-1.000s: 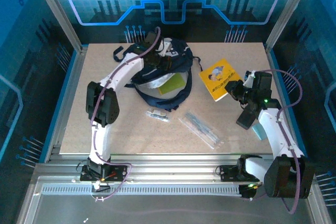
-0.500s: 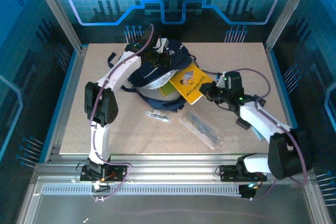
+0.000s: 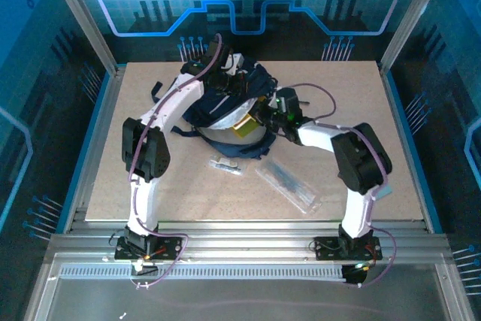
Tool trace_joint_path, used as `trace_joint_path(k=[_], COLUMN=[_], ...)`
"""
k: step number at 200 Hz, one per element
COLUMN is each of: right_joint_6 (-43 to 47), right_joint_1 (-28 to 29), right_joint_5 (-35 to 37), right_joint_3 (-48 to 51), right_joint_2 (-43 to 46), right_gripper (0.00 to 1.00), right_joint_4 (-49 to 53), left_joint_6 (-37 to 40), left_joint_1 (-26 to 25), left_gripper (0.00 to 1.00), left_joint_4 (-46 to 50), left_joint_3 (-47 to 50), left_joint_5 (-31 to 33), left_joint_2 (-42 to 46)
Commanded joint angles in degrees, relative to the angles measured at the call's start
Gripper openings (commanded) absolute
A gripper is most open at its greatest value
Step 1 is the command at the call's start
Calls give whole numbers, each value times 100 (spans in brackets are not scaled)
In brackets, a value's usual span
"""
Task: Pack books, pencil case, and school supplies into a backpack
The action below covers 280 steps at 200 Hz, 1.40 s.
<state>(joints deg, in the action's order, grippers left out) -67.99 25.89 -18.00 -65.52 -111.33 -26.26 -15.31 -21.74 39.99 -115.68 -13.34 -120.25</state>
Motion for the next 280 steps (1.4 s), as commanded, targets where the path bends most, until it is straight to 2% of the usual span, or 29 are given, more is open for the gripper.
trace_joint_path(k=[1,25,41,53,64,103,117,133,165,205,211,224,242,255,280], right_joint_6=[-185,-254,-303,-384,-449,-294,-23,370,1165,2255,2400,2626,2860,2914,2772], right_joint_1=[116,186,176,149,114,-78,-170,-266,-468,-680,-690,-695,-608,-493,-119], right_joint_5=[192,251,228,235,264,236,171,174,277,1112,1282,1621,1865,1992,2062], right_joint_3=[-649,-1270,-1662,-1764,-1689,-1146,-1078,-999,-634,-238,-189,-73,71,124,221], right_joint_2=[-533,-1192,-1485,-1536,-1466,-688,-359,39,902,2261,2483,2950,3490,3740,3896], right_gripper=[0,0,1,7,17,54,63,68,71,77,77,79,79,79,78], right_joint_4=[-1025,-968,-582,-239,-21,960,1699,2510,3555,5009,5203,5509,5728,5833,5724], left_joint_6=[-260,-329,-342,-356,-352,-502,-550,-608,-851,-1154,-1215,-1379,-1547,-1717,-2178], left_joint_1=[-47,-48,-58,-57,-49,11,39,50,34,-79,-84,-81,-42,72,525], left_gripper=[0,0,0,0,0,0,0,0,0,0,9,46,77,87,89], left_joint_4=[-321,-383,-387,-418,-460,-717,-794,-862,-1044,-1357,-1378,-1384,-1544,-1858,-2544], left_joint_3=[-45,-43,-43,-12,31,174,208,217,303,613,637,740,1115,1608,2779], left_joint_5=[-294,-335,-314,-275,-178,126,197,239,97,-31,-76,-106,-140,-155,-290], left_joint_2=[441,443,441,449,449,393,367,344,250,226,230,280,562,904,1655])
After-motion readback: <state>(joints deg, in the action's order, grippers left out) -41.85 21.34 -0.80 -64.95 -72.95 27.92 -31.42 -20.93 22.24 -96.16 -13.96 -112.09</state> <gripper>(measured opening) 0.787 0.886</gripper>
